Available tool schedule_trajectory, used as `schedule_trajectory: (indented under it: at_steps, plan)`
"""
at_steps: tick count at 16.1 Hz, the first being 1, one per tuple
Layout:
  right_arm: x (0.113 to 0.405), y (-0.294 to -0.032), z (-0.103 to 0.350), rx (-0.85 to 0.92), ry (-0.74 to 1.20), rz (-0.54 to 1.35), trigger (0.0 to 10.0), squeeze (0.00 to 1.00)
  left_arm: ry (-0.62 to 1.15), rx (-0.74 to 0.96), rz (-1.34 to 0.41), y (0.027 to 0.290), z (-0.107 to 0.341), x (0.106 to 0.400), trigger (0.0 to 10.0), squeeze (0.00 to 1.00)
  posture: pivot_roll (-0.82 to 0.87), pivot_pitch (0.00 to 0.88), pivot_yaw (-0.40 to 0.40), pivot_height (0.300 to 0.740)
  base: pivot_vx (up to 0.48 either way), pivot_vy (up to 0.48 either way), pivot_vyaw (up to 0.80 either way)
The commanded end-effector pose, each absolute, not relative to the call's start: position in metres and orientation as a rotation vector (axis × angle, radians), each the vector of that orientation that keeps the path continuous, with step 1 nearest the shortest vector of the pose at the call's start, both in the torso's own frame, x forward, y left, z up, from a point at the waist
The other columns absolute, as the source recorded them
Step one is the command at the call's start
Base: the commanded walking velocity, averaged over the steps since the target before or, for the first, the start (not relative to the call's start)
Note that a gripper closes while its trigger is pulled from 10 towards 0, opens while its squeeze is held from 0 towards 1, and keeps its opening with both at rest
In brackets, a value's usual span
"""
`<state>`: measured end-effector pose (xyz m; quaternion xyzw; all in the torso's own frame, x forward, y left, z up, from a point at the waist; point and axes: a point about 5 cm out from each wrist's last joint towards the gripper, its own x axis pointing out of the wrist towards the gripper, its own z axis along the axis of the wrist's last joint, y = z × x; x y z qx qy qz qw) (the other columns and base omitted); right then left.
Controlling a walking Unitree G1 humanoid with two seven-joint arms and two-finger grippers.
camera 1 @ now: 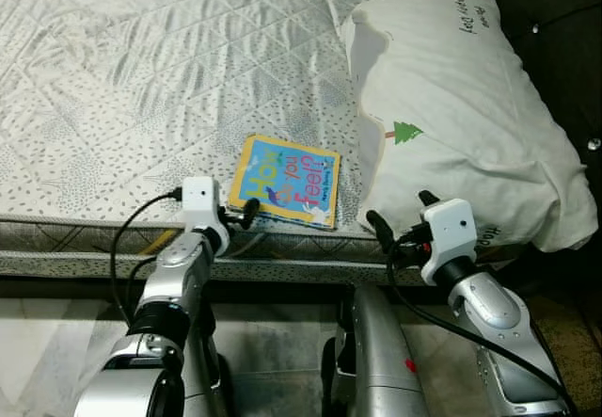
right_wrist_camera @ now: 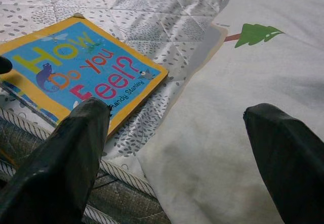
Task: Clean up the room
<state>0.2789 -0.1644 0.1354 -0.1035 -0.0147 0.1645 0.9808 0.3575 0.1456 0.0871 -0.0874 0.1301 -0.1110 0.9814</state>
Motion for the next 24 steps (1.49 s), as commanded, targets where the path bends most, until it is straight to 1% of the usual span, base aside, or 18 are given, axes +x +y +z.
schedule_trajectory:
  at_steps: [1, 4, 8, 15, 20, 24]
  plan:
    - [0.277, -0.169, 0.139, -0.217, -0.037, 0.317, 10.0, 0.0, 0.287, -0.167, -0.246, 0.138, 0.082, 0.356, 10.0, 0.0, -0.1, 0.26, -0.094, 0.532, 0.0, 0.0, 0.0]
    - [0.278, -0.168, 0.139, -0.216, -0.04, 0.313, 10.0, 0.0, 0.283, -0.161, -0.277, 0.127, 0.084, 0.36, 10.0, 0.0, -0.1, 0.259, -0.091, 0.532, 0.0, 0.0, 0.0]
    - [0.278, -0.167, 0.139, -0.214, -0.043, 0.311, 10.0, 0.0, 0.283, -0.16, -0.301, 0.119, 0.084, 0.36, 10.0, 0.0, -0.1, 0.263, -0.088, 0.532, 0.0, 0.0, 0.0]
    - [0.28, -0.165, 0.138, -0.207, -0.044, 0.309, 10.0, 0.0, 0.283, -0.159, -0.314, 0.117, 0.082, 0.359, 10.0, 0.0, -0.09, 0.262, -0.083, 0.532, 0.0, 0.0, 0.0]
    - [0.282, -0.163, 0.138, -0.205, -0.049, 0.306, 10.0, 0.0, 0.282, -0.162, -0.345, 0.106, 0.085, 0.36, 10.0, 0.0, -0.09, 0.258, -0.08, 0.532, 0.0, 0.0, 0.0]
    - [0.282, -0.163, 0.138, -0.203, -0.051, 0.305, 10.0, 0.0, 0.28, -0.164, -0.353, 0.105, 0.083, 0.358, 10.0, 0.0, -0.09, 0.256, -0.076, 0.532, 0.0, 0.0, 0.0]
